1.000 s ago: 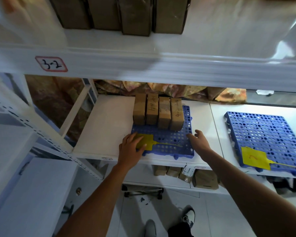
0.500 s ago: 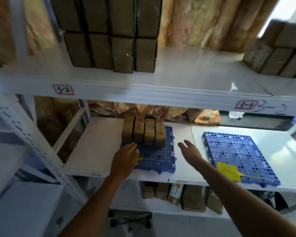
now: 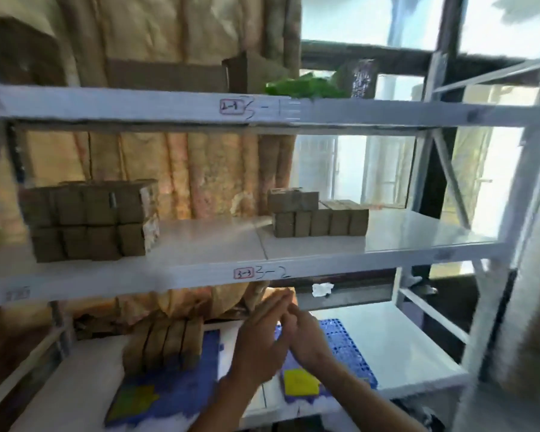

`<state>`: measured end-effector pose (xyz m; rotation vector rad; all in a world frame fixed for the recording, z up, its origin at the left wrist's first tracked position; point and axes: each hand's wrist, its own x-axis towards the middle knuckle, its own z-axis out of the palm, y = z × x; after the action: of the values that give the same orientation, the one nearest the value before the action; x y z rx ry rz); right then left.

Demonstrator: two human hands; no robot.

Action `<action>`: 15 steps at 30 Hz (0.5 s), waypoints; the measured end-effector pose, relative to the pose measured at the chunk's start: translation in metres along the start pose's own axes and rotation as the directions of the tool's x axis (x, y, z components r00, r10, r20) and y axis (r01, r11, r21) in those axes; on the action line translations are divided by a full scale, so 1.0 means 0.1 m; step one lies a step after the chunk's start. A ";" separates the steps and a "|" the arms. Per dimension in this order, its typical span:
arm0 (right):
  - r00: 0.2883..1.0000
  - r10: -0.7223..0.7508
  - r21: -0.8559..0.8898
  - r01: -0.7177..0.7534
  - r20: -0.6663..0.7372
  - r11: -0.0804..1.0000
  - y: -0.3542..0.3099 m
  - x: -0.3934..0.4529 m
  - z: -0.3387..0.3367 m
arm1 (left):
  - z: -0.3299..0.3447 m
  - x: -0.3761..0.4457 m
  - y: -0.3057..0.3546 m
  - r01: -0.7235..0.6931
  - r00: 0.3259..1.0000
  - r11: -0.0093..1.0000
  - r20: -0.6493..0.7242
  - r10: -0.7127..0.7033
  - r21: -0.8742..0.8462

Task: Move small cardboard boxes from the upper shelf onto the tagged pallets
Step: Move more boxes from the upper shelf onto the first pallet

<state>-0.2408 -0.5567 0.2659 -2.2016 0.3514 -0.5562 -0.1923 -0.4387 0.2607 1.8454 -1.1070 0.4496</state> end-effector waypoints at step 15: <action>0.840 -0.070 0.027 0.101 -0.539 0.995 0.18 1.32 -1.58 | -0.11 2.23 -0.05 0.174 0.967 0.978 -0.168 -0.193 -0.119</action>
<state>-0.2071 -0.7279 0.3773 -1.9811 0.5224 -1.2284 -0.0679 -0.5413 0.4159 1.7602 -0.8148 0.4326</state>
